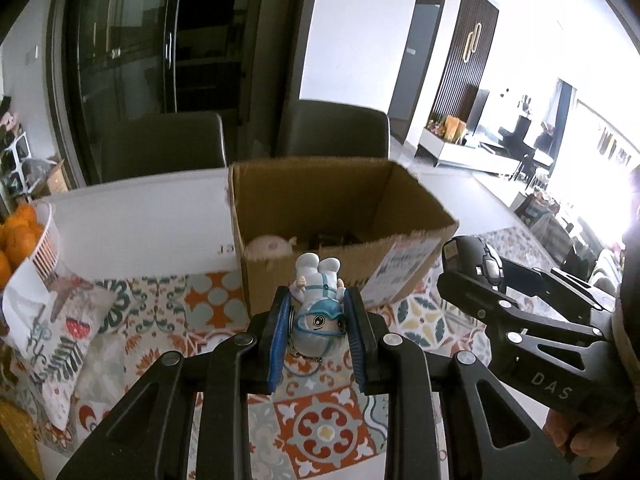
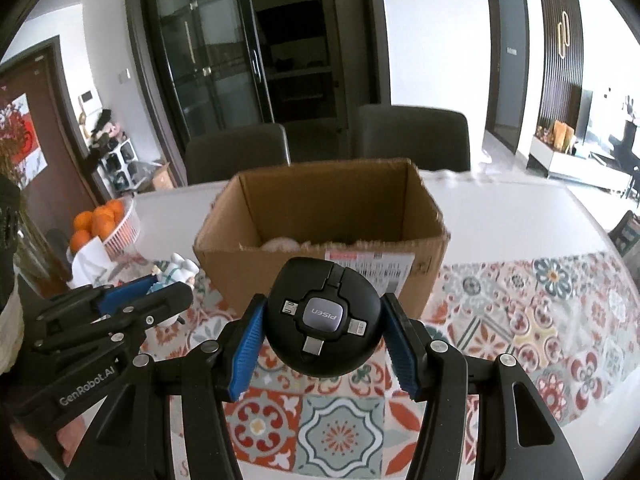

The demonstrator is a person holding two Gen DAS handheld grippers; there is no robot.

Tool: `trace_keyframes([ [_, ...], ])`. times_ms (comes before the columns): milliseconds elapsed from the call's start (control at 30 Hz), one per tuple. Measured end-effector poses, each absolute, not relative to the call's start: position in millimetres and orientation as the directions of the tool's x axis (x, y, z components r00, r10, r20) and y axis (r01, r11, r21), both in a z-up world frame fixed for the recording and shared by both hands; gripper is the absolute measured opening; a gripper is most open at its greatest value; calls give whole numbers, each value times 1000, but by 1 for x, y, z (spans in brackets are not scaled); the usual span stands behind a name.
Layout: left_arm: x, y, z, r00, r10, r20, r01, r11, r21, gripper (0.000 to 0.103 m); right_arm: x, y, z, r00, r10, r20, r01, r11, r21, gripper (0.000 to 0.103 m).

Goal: Organize rigid objects
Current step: 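Carry the figurine in the left tool and the puck in the right tool over the box, then release the figurine from the left tool while the right tool releases the puck into the box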

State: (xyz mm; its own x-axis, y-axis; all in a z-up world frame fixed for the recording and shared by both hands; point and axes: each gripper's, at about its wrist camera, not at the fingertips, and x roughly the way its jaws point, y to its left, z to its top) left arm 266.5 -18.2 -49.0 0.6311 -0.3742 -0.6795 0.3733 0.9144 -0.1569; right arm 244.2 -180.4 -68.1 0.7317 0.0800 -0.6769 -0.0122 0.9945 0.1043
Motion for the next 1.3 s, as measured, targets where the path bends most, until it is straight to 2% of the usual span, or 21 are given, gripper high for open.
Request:
trace_keyframes([
  [433,291,-31,-4,696,-398,-598,402,906,-134,27,267,-186,-23,804,76,-590,-31,996,85,57],
  [733,322,-44,10,717,-392,-577,412,905,-103,27,297,-195,-7,819,65,-571,-33,997,66,57],
  [1033,365,-55,6,691,-387,-610,405,907,-116,27,338,-201,-12,789,87,-608,-53,996,73,57],
  [1300,397,-64,-15,650,-366,-666,394,912,-117,27,377,-206,-29,730,93,-677,-65,996,66,57],
])
